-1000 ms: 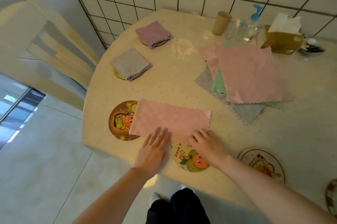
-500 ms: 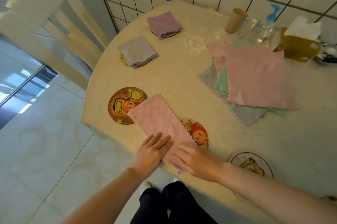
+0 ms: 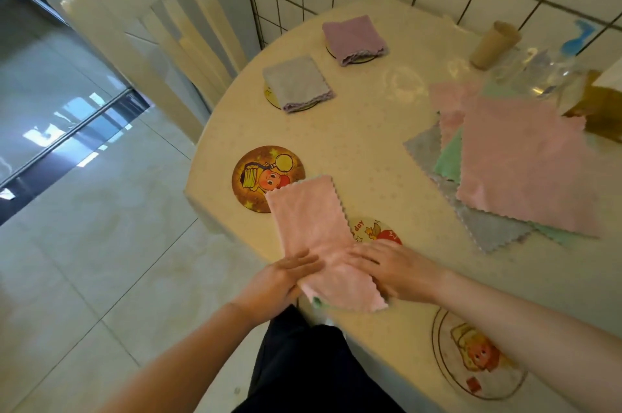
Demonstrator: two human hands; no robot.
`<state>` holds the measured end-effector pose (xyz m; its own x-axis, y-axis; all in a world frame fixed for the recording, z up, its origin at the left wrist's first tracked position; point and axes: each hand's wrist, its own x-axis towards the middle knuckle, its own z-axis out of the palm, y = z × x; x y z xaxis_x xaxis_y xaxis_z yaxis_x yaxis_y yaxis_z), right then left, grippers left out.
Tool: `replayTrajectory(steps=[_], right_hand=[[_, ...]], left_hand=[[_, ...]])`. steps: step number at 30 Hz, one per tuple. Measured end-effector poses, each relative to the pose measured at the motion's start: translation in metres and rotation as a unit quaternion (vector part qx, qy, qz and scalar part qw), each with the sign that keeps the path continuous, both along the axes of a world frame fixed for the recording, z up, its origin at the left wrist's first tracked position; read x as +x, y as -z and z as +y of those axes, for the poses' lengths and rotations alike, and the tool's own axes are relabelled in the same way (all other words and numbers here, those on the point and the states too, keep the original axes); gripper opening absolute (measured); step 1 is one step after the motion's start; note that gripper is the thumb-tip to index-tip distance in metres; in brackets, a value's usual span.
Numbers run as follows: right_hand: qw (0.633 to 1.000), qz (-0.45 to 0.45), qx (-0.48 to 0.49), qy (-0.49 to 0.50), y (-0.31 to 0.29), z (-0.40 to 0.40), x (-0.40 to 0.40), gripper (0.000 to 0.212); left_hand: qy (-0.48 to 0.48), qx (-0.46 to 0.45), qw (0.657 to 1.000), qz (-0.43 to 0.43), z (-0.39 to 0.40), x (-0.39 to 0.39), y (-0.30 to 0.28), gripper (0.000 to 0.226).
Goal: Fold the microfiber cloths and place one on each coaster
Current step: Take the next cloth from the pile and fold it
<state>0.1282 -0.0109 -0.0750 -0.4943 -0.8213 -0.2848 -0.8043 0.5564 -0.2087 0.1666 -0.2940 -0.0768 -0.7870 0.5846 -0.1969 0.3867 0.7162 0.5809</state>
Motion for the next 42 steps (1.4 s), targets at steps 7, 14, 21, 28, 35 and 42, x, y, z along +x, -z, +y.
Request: replayTrajectory(steps=[7,14,21,28,35,42], right_hand=[[0.943,-0.157,-0.201,0.216,-0.010,-0.022,-0.020,0.035],[0.814,-0.282,-0.196,0.468,-0.009,-0.061,-0.060,0.026],[0.835,-0.233,-0.083,0.492,-0.001,-0.080,-0.089,0.028],[0.824,-0.233,-0.053,0.513,-0.002,-0.086,-0.095,0.027],[0.833,-0.154,0.015,0.531,-0.012,-0.095,-0.103,0.018],[0.752,-0.243,-0.065,0.609,-0.016,-0.106,-0.118,0.023]], left_hand=[[-0.218,0.090,0.943,-0.232,-0.011,-0.031,-0.008,0.059],[-0.410,0.220,0.820,-0.334,-0.010,-0.066,-0.012,0.042],[-0.480,0.216,0.779,-0.340,-0.001,-0.083,-0.010,0.031],[-0.536,0.160,0.752,-0.349,-0.001,-0.085,-0.004,0.030],[-0.519,-0.006,0.823,-0.230,-0.013,-0.082,-0.013,0.019],[-0.529,0.001,0.789,-0.313,-0.010,-0.086,-0.013,0.033]])
